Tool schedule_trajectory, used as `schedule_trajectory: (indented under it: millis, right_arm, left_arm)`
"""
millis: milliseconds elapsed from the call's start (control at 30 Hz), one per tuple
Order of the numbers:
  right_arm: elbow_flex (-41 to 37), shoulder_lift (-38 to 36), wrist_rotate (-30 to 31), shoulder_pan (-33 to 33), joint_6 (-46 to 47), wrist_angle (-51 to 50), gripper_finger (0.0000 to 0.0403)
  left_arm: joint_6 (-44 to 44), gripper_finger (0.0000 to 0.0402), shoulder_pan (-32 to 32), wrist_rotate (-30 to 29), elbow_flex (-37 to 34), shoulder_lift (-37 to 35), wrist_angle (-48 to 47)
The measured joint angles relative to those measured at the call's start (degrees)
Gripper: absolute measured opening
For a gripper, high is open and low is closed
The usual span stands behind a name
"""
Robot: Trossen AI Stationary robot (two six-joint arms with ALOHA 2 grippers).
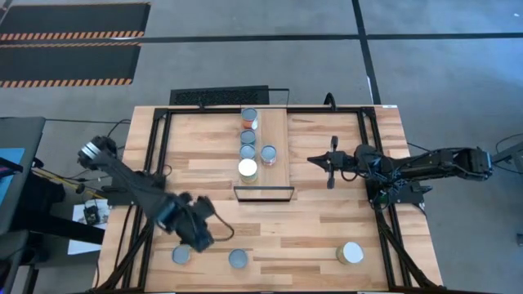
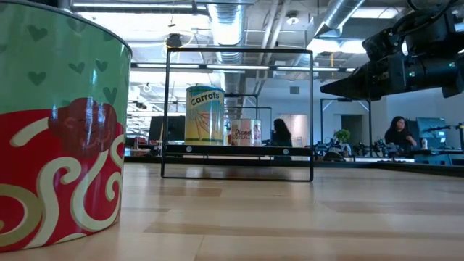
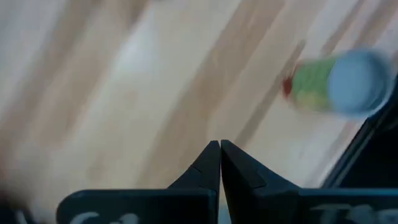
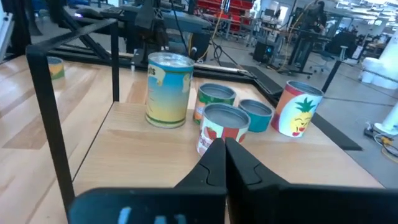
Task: Pick and place cans onto a shelf
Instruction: Put the small canned mushrooms on the shelf aligned with the small tuna can
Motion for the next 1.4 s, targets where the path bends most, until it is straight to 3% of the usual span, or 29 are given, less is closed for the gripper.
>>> schedule_trajectory:
  millis: [133, 300, 533, 700, 1133, 1267, 1400]
  right_arm:
    - [0.0, 0.0, -0.02, 0.02, -0.39, -0.53, 0.0008]
    - [0.0, 0.02, -0.07, 0.02, -0.91, -0.67, 0.0008]
    - [0.0, 0.0, -0.07, 0.02, -1.05, -0.63, 0.001]
    - [0.0, 0.0, -0.07, 0.02, -1.04, -0.62, 0.001]
    - [0.0, 0.02, -0.05, 0.05, 0.07, -0.63, 0.001]
    - [0.0, 0.0, -0.04, 0.09, 0.52, -0.65, 0.001]
    - [0.0, 0.01, -0.04, 0.1, 0.6, -0.66, 0.001]
  left_arm:
    - [-12.3, 0.0013, -3.84, 7.39, 1.63, 5.18, 0.0]
    - [-24.56, 0.0064, -9.06, 9.63, 1.68, 10.2, 0.78]
    - [-31.13, 0.0146, -13.77, 11.41, 1.7, 16.28, 2.82]
    - [-33.6, 0.0174, -14.77, 11.37, 1.7, 19.23, 1.94]
    - [-33.77, 0.0144, -15.04, 12.49, -2.48, 22.94, 7.52]
    - [-31.04, 0.0105, -14.92, 12.5, -2.69, 22.82, 7.28]
    - [-27.01, 0.0035, -14.65, 11.79, -2.54, 21.77, 4.73]
